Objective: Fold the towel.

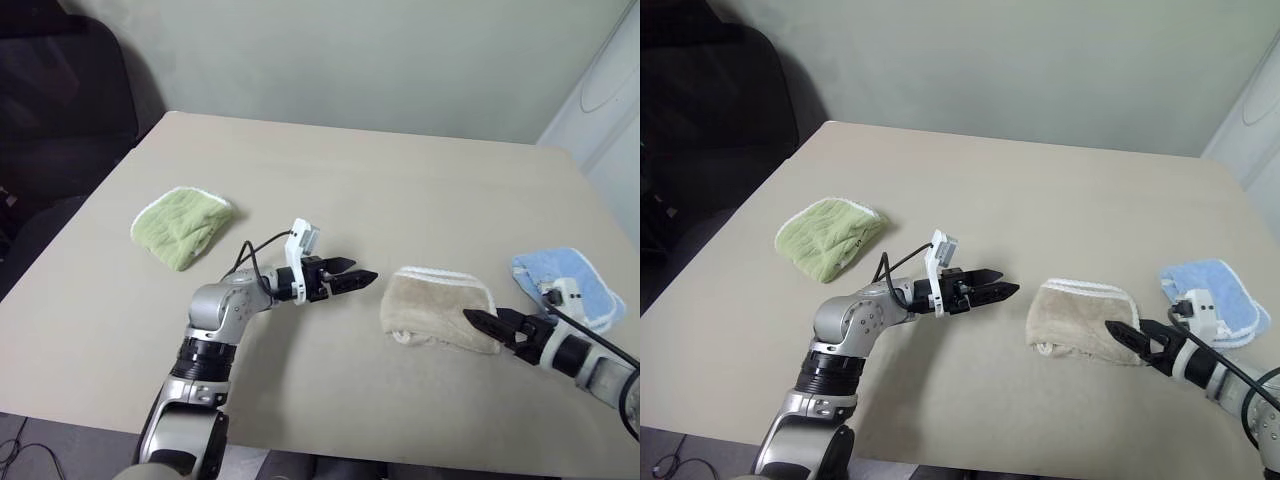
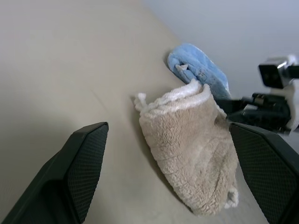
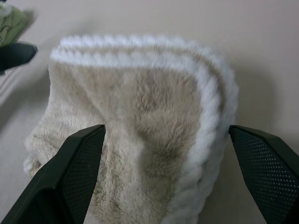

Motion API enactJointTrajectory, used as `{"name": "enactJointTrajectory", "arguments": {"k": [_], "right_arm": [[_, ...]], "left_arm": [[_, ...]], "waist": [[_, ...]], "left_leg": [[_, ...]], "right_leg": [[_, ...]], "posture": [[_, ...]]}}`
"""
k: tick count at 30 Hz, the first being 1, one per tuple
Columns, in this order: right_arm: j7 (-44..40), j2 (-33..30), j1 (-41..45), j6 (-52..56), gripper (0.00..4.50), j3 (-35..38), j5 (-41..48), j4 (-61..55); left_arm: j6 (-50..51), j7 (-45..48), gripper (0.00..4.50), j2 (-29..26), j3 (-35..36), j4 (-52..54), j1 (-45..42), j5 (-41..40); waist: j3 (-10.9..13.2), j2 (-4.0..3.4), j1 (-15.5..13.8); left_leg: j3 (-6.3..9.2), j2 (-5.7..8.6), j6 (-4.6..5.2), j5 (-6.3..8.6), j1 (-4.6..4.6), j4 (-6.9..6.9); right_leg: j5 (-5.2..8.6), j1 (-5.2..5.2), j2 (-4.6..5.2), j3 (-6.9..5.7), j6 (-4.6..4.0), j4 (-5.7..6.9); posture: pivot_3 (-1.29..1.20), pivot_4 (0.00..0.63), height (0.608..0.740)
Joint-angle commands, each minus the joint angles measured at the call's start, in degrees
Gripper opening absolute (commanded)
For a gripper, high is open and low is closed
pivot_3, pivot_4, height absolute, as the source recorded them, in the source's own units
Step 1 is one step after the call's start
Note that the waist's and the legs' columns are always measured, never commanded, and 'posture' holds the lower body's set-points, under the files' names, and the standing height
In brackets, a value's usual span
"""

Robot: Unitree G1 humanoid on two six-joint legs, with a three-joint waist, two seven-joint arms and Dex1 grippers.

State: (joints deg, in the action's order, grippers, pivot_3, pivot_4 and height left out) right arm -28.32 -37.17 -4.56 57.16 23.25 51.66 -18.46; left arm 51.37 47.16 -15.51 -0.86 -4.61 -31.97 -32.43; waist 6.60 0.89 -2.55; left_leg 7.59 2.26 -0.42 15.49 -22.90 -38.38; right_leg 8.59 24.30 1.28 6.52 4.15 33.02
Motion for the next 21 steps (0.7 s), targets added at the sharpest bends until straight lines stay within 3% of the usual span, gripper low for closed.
{"name": "enactJointTrajectory", "arguments": {"k": [1,12,15,21], "right_arm": [[-1.4,0.5,1.5,-1.0,4.47,-3.2,-1.4,0.7],[-1.6,2.8,2.7,-1.5,4.47,-7.0,-2.7,0.7],[-1.4,3.4,2.5,-1.5,3.94,-6.1,-2.0,0.2],[-1.1,3.8,1.4,-1.4,1.94,-3.9,-0.1,-1.9]], "left_arm": [[-1.2,-0.5,4.5,0.4,0.5,3.1,0.7,-1.1],[-0.6,-2.6,4.5,0.3,0.9,5.8,2.3,-1.9],[-0.5,-3.0,4.5,0.1,0.7,6.3,2.7,-2.4],[-0.9,-3.1,4.5,-0.2,0.8,5.6,2.5,-2.5]], "waist": [[0.0,-0.01,0.1],[0.0,0.04,0.5],[0.0,0.05,0.6],[0.0,0.04,0.6]], "left_leg": [[0.0,0.0,0.02,-0.01,0.0,0.0],[0.0,-0.04,0.04,-0.03,0.05,0.01],[0.01,-0.04,0.03,-0.02,0.06,0.01],[0.01,-0.03,0.02,-0.01,0.04,0.01]], "right_leg": [[0.0,0.01,0.0,0.0,0.0,0.01],[-0.3,0.0,-0.02,-0.03,-0.48,0.02],[-0.29,0.0,-0.03,-0.03,-0.47,0.01],[-0.27,0.0,-0.02,-0.04,-0.5,0.01]], "posture": [[0.0,0.15,0.74],[0.0,0.15,0.74],[0.0,0.15,0.74],[0.0,0.15,0.74]]}}
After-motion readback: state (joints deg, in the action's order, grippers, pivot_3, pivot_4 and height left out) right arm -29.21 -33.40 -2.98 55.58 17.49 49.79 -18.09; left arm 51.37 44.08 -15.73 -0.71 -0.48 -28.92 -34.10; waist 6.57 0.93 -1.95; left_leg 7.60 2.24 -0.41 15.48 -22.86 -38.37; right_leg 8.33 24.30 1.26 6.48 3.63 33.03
